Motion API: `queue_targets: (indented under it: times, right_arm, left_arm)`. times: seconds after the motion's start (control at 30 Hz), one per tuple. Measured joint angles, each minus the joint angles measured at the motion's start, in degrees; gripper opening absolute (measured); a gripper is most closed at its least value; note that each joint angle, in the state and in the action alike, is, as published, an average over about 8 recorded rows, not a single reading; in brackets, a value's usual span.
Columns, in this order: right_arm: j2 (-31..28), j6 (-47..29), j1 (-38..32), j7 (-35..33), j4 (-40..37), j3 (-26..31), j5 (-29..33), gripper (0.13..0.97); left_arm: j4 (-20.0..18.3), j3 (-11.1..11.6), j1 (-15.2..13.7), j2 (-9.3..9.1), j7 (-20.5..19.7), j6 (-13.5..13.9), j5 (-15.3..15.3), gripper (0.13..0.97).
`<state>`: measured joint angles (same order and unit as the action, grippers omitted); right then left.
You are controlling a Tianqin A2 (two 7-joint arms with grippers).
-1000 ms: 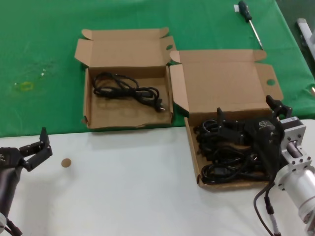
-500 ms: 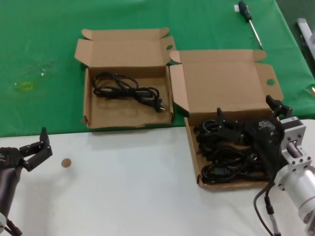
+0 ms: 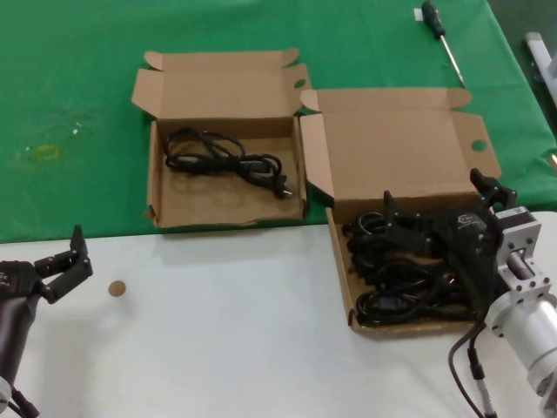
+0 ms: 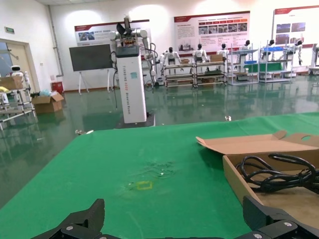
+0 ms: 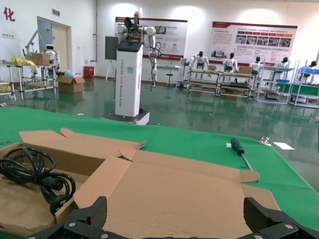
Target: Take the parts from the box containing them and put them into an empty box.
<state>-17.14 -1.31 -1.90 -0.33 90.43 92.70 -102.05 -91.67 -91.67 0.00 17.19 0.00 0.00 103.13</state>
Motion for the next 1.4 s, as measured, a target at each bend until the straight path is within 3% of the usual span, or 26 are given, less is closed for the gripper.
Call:
queue_targets:
  times: [1.4]
  right_arm:
    - [0.0, 0.0, 0.0, 0.0, 0.0, 0.0, 0.0, 0.966]
  left_arm:
    - [0.0, 0.0, 0.0, 0.0, 0.0, 0.0, 0.0, 0.966]
